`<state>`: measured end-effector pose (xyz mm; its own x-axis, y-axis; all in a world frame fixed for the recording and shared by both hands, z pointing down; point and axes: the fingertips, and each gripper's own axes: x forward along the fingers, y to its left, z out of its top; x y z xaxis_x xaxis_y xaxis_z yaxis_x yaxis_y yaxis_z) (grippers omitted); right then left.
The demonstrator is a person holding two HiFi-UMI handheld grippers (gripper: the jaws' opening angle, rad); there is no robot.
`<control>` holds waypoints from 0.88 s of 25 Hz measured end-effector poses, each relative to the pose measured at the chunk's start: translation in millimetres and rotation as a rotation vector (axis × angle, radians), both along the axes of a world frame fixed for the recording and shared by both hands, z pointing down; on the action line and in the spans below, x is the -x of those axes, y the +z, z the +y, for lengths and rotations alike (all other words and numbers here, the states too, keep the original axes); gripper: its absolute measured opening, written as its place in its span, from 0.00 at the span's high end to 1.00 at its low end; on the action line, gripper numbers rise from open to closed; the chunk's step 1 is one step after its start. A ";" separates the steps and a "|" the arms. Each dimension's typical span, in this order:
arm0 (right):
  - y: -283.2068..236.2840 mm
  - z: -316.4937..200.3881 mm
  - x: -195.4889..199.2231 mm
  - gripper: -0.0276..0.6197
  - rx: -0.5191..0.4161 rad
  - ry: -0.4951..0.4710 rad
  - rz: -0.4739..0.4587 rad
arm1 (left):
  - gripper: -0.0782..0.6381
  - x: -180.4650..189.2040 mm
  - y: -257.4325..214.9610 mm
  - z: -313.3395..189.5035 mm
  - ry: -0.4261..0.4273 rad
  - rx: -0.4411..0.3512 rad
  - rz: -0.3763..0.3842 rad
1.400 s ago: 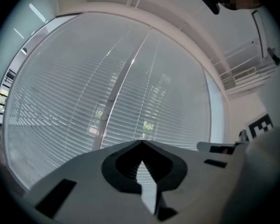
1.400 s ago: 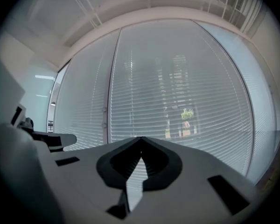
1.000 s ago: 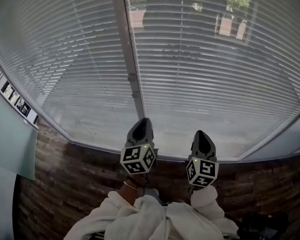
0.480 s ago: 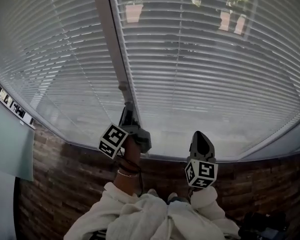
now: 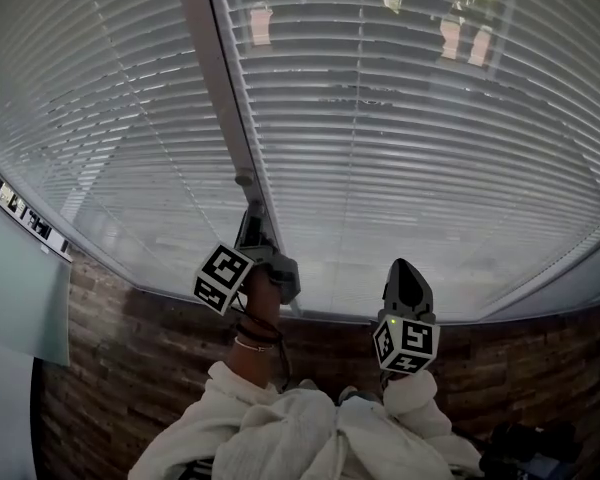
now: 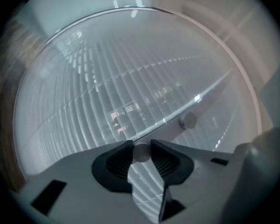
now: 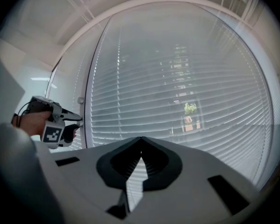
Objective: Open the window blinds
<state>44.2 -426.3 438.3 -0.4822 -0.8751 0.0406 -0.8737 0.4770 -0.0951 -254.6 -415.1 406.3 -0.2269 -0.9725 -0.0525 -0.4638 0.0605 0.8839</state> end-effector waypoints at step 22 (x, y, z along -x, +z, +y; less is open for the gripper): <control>-3.3 -4.3 -3.1 0.94 -0.020 0.020 -0.035 | 0.72 -24.7 -2.1 -8.3 -0.118 0.694 -1.750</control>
<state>47.3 -430.6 435.0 -0.4658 -0.8849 0.0068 -0.8792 0.4619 -0.1167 -229.9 -423.4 404.2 -0.4177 -0.9055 0.0756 -0.6609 0.2457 -0.7091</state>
